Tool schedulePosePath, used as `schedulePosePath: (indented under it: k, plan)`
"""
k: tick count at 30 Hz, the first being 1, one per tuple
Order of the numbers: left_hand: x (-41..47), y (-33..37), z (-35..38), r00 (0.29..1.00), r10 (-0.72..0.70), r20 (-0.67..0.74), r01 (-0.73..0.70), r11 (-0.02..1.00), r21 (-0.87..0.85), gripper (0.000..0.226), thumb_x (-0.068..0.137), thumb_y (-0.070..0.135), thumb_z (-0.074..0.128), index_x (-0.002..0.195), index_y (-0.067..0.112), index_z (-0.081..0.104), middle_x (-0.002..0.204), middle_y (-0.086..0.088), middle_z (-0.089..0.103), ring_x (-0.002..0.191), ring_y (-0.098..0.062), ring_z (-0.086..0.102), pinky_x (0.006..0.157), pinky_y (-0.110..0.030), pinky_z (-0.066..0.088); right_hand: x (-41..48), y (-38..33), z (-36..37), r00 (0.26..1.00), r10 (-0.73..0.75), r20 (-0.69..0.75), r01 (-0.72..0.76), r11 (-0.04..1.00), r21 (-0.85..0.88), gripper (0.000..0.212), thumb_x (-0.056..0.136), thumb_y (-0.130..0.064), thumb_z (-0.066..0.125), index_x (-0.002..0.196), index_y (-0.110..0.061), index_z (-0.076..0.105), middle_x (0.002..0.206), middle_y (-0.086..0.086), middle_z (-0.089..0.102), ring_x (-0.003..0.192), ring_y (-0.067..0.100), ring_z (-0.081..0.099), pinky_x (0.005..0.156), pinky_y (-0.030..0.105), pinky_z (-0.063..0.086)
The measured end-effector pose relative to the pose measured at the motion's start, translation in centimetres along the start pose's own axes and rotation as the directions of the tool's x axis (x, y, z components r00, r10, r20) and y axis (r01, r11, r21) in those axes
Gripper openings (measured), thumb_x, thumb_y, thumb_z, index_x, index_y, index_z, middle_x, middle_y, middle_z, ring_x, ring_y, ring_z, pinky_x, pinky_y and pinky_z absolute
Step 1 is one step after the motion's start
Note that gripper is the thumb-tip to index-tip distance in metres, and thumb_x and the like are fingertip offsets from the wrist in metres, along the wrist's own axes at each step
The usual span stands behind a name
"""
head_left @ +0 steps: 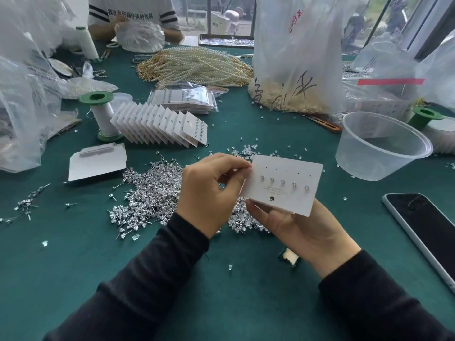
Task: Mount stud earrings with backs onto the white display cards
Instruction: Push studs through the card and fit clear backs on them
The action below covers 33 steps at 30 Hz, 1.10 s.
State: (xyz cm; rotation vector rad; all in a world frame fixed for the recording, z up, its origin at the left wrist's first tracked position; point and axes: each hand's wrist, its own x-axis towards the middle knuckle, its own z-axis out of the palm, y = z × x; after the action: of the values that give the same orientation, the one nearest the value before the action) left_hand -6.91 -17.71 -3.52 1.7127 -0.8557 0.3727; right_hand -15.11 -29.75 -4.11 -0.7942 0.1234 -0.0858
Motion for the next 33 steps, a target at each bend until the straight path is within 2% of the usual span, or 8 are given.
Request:
schedulePosePath:
  k: [3,7,19,21,24,26,29,33]
  plan:
    - [-0.08,0.1,-0.05,0.999,0.039,-0.004,-0.039,0.999,0.035,0.009,0.077,0.008,0.064,0.08,0.005,0.072,0.075,-0.003,0.068,0.063,-0.019,0.063,0.06,-0.032,0.052,-0.01,-0.03,0.12,1.0,0.005,0.013,-0.005,1.0,-0.009,0.025,0.074,-0.021,0.057,0.091,-0.018,0.075,0.099,0.004,0.071,0.087,0.018,0.067,0.07,0.032,0.057]
    - [-0.12,0.19,-0.03,0.999,0.032,-0.012,-0.031,0.999,0.03,0.009,0.077,0.008,0.064,0.08,0.005,0.072,0.074,-0.005,0.069,0.062,-0.021,0.063,0.059,-0.034,0.052,-0.02,-0.03,0.24,1.0,0.005,0.014,-0.005,1.0,-0.012,0.027,0.067,-0.023,0.063,0.09,-0.018,0.075,0.098,0.004,0.072,0.086,0.017,0.068,0.069,0.031,0.057]
    - [-0.18,0.33,0.13,0.998,-0.055,0.002,0.055,0.998,-0.033,0.01,0.076,0.015,0.067,0.081,0.008,0.073,0.077,-0.002,0.067,0.064,-0.021,0.062,0.059,-0.035,0.052,0.02,0.05,0.18,1.0,0.028,-0.004,-0.028,0.999,0.029,0.026,0.079,-0.017,0.051,0.09,-0.015,0.075,0.097,0.006,0.072,0.083,0.018,0.069,0.071,0.031,0.057]
    - [-0.26,0.51,0.16,0.999,-0.032,0.04,0.033,0.999,-0.028,0.017,0.076,0.022,0.067,0.083,0.008,0.074,0.081,0.0,0.066,0.065,-0.018,0.062,0.06,-0.031,0.052,0.05,-0.07,0.16,0.999,0.034,-0.021,-0.033,0.998,0.061,0.025,0.076,-0.017,0.054,0.089,-0.011,0.074,0.097,0.008,0.072,0.083,0.02,0.068,0.071,0.03,0.057]
    - [-0.51,0.7,0.24,0.982,0.016,0.188,-0.02,1.0,0.018,0.04,0.068,0.032,0.073,0.098,0.005,0.07,0.093,-0.002,0.065,0.073,-0.013,0.061,0.064,-0.021,0.051,0.11,-0.28,0.07,0.996,0.035,-0.083,-0.024,0.991,0.131,0.025,0.077,-0.011,0.052,0.082,-0.005,0.075,0.086,0.011,0.073,0.074,0.02,0.07,0.065,0.026,0.057]
    - [-0.67,0.57,0.42,0.965,0.086,0.246,-0.109,0.991,0.083,0.041,0.067,0.019,0.073,0.104,0.001,0.067,0.096,-0.009,0.066,0.074,-0.017,0.063,0.066,-0.019,0.05,0.14,-0.32,0.1,0.994,0.027,-0.104,-0.016,0.994,0.106,0.025,0.077,-0.005,0.05,0.078,-0.003,0.075,0.078,0.011,0.073,0.07,0.019,0.07,0.063,0.023,0.057]
    - [-0.55,0.42,0.36,0.979,0.098,0.176,-0.111,0.992,0.065,0.029,0.071,-0.002,0.062,0.098,0.003,0.069,0.091,-0.01,0.069,0.072,-0.016,0.063,0.065,-0.019,0.051,0.29,-0.21,0.2,0.997,0.006,-0.082,0.001,0.997,0.08,0.021,0.074,-0.006,0.055,0.081,-0.001,0.074,0.086,0.015,0.072,0.084,0.025,0.07,0.072,0.03,0.057]
    - [-0.42,0.42,0.32,0.989,0.088,0.121,-0.095,0.994,0.051,0.03,0.07,-0.006,0.057,0.094,0.005,0.072,0.089,-0.009,0.07,0.078,-0.01,0.062,0.068,-0.02,0.051,0.22,-0.13,-0.14,0.998,-0.005,-0.066,0.011,0.997,0.081,0.026,0.079,-0.012,0.05,0.086,-0.003,0.074,0.095,0.016,0.072,0.089,0.027,0.069,0.077,0.035,0.056]
